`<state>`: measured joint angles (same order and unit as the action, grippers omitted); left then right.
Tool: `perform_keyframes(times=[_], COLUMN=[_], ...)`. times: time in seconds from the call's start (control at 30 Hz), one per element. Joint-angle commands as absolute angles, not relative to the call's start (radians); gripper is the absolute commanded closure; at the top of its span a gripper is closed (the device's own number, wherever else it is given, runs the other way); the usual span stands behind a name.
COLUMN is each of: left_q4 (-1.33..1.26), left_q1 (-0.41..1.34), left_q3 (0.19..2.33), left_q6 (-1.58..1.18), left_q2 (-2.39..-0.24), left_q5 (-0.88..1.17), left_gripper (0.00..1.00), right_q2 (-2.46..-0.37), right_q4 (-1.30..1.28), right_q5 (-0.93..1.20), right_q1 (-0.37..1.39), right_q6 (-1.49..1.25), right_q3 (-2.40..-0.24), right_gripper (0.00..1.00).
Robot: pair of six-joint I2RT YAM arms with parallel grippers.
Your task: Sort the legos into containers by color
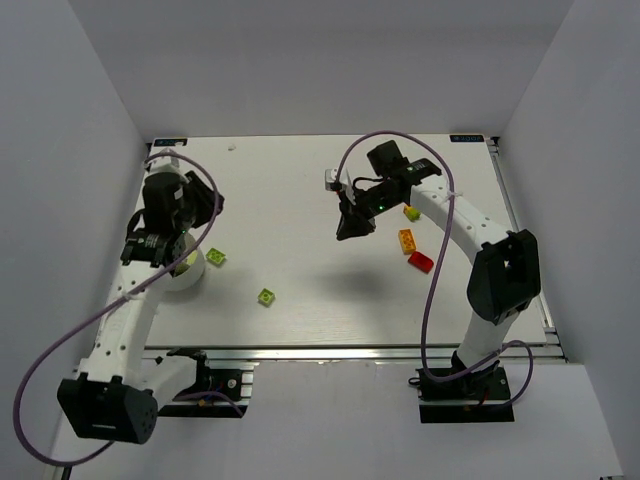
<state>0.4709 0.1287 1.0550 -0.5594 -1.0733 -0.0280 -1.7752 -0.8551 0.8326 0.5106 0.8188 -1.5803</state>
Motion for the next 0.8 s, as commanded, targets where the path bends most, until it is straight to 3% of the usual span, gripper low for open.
perform_keyframes(times=[0.0,0.23,0.77], left_q4=[0.595,0.652,0.621], left_q1=[0.046,-0.358,-0.584], left_q3=[1.022,0.96,1.023], left_q6=[-0.506,-0.431,-0.653], left_q2=[-1.006,-0.996,-1.098], left_q5=[0.072,0.329,0.25], left_gripper=[1.0,1.0,1.0], right_q2=[-1.781,-1.775,-1.743], right_q4=[-0.867,-0.816,-0.663], right_q5=[0.81,0.793,0.807], right_q1=[0.518,0.523,0.522], right_q6=[0.79,0.727,0.655], right_q3=[-1.635,-1.603,-1.497], right_gripper=[0.8,0.77,0.73])
